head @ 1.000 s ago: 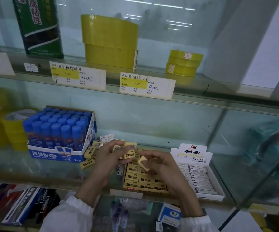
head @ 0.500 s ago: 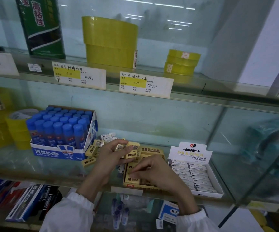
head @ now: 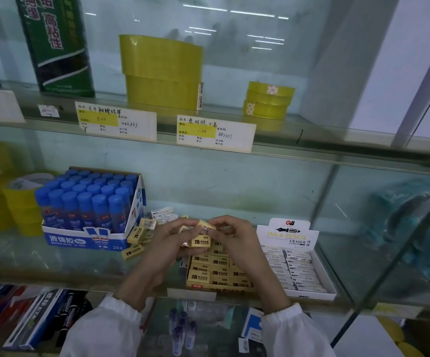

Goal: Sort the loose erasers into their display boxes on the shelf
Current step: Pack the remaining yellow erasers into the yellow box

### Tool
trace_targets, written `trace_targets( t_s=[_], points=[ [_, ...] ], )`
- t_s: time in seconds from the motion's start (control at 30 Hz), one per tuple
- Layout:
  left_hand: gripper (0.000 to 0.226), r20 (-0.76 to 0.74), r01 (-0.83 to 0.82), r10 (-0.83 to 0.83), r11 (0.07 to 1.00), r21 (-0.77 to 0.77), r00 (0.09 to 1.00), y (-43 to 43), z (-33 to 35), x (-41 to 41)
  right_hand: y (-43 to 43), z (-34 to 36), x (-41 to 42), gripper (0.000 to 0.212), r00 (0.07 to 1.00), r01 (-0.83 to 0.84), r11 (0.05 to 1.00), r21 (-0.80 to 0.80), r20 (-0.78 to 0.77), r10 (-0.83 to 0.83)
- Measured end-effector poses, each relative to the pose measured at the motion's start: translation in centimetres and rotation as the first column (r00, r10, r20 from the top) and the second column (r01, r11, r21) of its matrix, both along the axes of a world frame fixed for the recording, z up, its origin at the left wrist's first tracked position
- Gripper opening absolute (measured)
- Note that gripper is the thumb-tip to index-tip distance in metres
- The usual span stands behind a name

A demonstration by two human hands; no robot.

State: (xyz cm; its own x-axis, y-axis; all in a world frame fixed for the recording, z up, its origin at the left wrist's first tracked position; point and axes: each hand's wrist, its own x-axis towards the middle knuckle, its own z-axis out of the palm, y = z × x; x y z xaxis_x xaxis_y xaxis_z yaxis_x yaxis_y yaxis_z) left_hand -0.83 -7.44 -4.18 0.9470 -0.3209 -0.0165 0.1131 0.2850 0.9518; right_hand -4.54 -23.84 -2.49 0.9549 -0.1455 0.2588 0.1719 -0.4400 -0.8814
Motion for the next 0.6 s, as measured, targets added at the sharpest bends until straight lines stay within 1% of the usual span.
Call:
trace_targets(
  t_s=[0.07,0.17,0.23,0.37,0.5,0.6],
  points=[
    [0.012,0.000,0.021,-0.021,1.000,0.000,1.000,0.0,0.0,0.0,0.0,-0.2,0.3,0.011,1.000,-0.004,0.996,0.093,0.019,0.002],
    [0.017,-0.027,0.020,-0.021,0.999,-0.051,0.999,0.2,0.0,0.2,-0.3,-0.4,0.2,0.009,0.999,0.043,0.974,0.222,0.005,-0.045],
    [0.018,-0.073,-0.022,0.014,0.994,-0.109,0.997,0.4,-0.2,0.6,-0.6,-0.3,-0.2,0.011,0.999,0.032,0.968,0.249,-0.001,-0.033],
    [0.015,-0.126,-0.087,0.067,0.984,-0.157,0.990,0.4,-0.4,1.1,-1.3,-0.5,-0.9,0.018,0.999,-0.035,0.986,0.163,-0.024,0.039],
    [0.021,-0.125,-0.088,0.066,0.981,-0.175,0.990,0.3,-0.5,1.1,-1.5,-0.8,-1.4,0.018,0.996,-0.075,0.988,0.134,-0.030,0.079],
    [0.022,-0.119,-0.091,0.071,0.982,-0.167,0.990,0.3,-0.6,1.2,-1.5,-1.1,-1.7,0.016,0.993,-0.111,0.991,0.078,-0.019,0.113]
  ],
)
